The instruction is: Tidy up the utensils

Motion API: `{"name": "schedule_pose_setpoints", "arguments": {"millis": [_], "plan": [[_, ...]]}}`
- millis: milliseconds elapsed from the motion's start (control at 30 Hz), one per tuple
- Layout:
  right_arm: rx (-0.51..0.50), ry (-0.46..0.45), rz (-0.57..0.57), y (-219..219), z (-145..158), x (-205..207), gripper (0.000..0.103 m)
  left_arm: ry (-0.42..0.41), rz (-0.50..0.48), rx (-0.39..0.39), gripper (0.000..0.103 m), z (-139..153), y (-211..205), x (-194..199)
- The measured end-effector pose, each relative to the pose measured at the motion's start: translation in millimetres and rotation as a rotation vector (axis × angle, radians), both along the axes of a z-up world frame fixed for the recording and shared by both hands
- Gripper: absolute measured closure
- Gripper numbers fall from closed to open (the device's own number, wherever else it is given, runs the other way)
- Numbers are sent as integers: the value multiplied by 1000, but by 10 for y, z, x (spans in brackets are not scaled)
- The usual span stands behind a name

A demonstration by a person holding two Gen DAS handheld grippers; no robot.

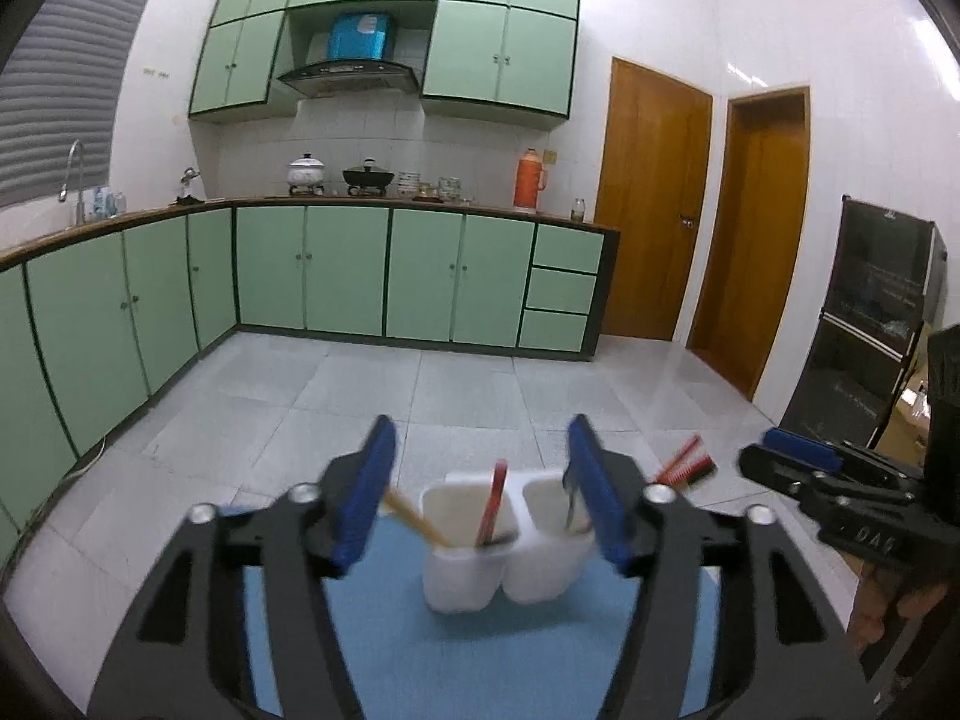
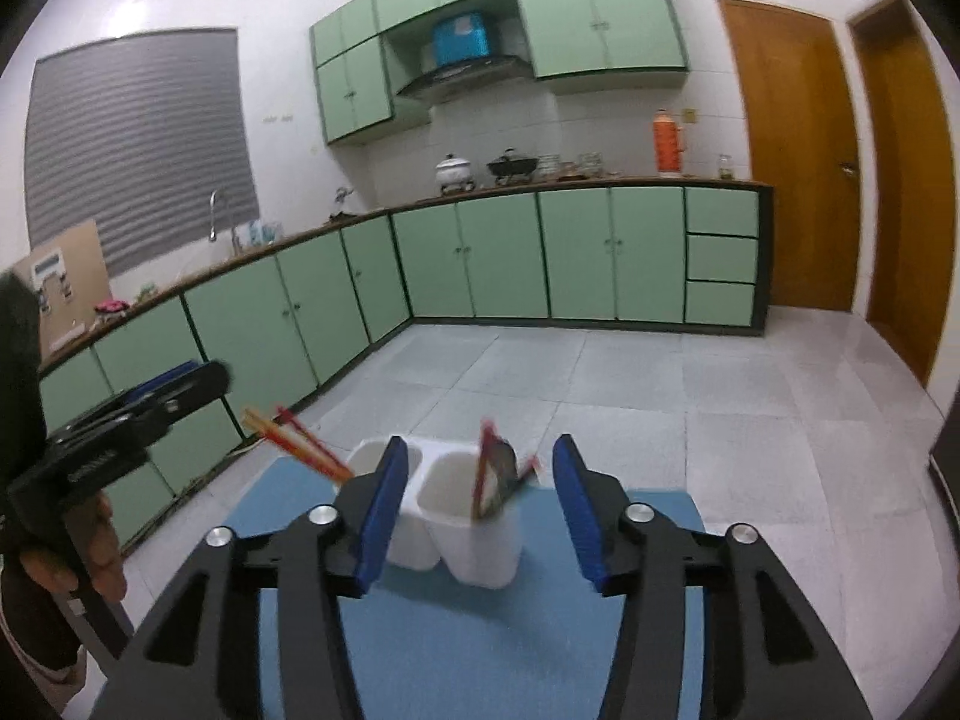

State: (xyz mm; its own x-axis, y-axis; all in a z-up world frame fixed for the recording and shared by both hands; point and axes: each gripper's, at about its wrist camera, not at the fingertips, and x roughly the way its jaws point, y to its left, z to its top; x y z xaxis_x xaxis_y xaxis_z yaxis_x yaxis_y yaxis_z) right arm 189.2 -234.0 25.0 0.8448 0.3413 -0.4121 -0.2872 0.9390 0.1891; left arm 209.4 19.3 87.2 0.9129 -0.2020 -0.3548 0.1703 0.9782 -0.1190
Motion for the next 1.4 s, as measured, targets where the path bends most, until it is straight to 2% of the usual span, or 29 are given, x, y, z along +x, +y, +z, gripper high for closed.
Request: {"name": "schedule_pose_setpoints", "arguments": {"millis": [133,233,300,500,733,1067,1400], "plan": [[29,18,-30,-137,-191,-422,37,22,31,2,25,-184,73,-396],[41,36,-38,-155,-302,-654,28,51,46,13,18,-311,66,-608],[41,49,-39,-134,-356,-780,18,58,55,28,14,-371,50,-734],[7,74,-24,14,-406,-1069,6,106,58,87,10,-484,-35,-1006],[21,64,-7,17,-293,-1252,6,89,44,103,9,-410,-66,-1277],[-6,24,9,107,-167,-1424,6,44,43,110,9,-232,-131,-1487],[-12,-2,20,148,-93,-1535,6,18,39,124,9,-177,-185,-1621]]}}
